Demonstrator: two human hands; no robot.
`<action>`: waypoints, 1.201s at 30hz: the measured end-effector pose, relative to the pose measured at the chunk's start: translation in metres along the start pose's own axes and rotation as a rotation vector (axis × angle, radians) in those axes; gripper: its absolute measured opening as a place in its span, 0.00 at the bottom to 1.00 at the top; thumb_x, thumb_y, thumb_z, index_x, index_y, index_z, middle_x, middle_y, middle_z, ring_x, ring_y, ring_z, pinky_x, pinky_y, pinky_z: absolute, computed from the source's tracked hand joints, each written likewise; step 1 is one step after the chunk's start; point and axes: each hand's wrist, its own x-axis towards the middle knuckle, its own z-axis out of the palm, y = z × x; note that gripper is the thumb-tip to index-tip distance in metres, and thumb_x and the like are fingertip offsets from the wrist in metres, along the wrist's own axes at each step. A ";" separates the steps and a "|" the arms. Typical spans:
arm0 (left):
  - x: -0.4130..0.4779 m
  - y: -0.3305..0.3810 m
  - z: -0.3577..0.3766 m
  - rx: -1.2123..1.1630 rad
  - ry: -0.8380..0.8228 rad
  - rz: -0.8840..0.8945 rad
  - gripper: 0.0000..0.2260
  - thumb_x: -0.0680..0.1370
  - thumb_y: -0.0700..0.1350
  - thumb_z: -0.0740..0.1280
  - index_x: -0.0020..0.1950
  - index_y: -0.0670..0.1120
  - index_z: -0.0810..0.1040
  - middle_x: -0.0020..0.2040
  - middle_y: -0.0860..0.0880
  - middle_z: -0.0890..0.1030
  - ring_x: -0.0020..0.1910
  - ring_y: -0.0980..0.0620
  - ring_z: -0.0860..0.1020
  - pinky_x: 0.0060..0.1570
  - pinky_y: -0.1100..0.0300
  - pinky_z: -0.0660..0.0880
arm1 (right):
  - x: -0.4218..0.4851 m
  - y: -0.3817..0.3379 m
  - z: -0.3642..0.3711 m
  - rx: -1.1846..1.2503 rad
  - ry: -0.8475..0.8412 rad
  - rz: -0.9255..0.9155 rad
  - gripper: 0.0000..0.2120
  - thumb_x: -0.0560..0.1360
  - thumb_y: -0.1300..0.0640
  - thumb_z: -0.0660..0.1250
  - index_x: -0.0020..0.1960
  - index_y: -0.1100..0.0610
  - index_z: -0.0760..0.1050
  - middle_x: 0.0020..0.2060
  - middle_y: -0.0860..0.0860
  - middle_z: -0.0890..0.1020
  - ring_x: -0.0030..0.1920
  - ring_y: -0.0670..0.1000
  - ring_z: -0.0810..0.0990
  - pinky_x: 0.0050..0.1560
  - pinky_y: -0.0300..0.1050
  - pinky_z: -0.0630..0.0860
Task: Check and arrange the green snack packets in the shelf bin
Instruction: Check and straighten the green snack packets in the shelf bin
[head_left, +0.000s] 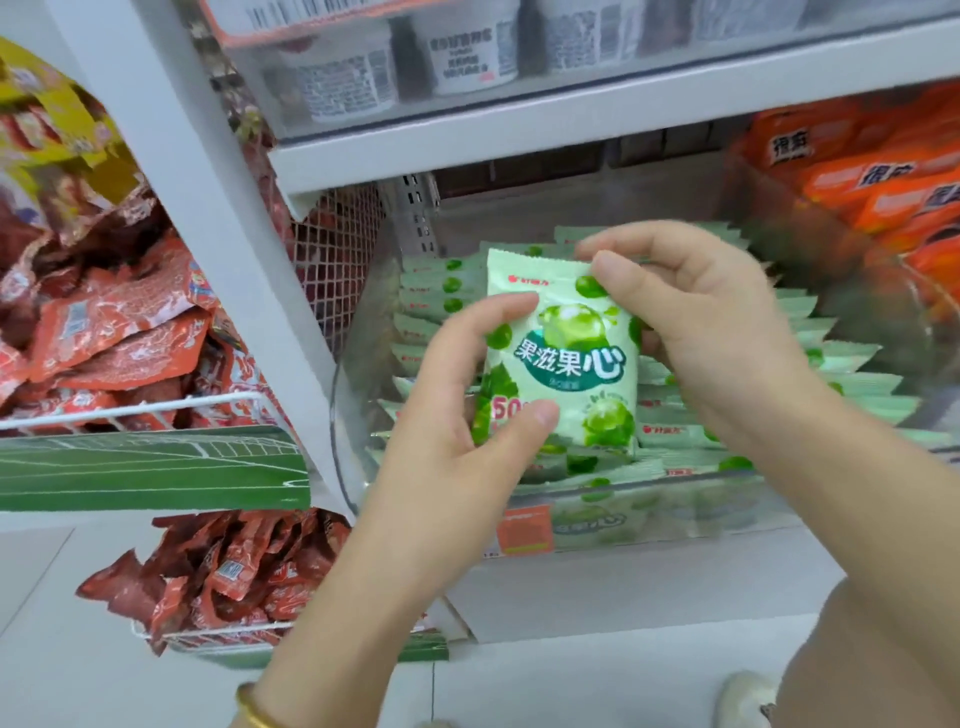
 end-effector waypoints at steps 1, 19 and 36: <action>0.001 -0.001 0.000 -0.015 0.021 -0.012 0.24 0.73 0.40 0.66 0.65 0.59 0.70 0.65 0.65 0.71 0.68 0.63 0.67 0.68 0.52 0.66 | 0.000 0.001 -0.002 -0.024 -0.011 -0.024 0.05 0.76 0.57 0.66 0.50 0.50 0.79 0.33 0.52 0.81 0.32 0.49 0.76 0.29 0.40 0.71; 0.004 -0.001 0.005 -0.091 -0.013 -0.003 0.30 0.69 0.34 0.67 0.65 0.59 0.68 0.65 0.63 0.72 0.65 0.66 0.69 0.60 0.64 0.71 | -0.006 -0.001 -0.003 0.019 -0.032 -0.004 0.10 0.75 0.64 0.66 0.52 0.51 0.77 0.39 0.69 0.78 0.31 0.54 0.76 0.23 0.40 0.72; -0.001 -0.004 0.007 0.464 0.200 0.051 0.20 0.77 0.56 0.59 0.68 0.56 0.67 0.63 0.64 0.72 0.63 0.67 0.68 0.60 0.72 0.64 | -0.008 -0.008 0.000 0.253 -0.134 0.056 0.14 0.75 0.52 0.61 0.52 0.59 0.78 0.50 0.57 0.81 0.41 0.52 0.82 0.32 0.45 0.78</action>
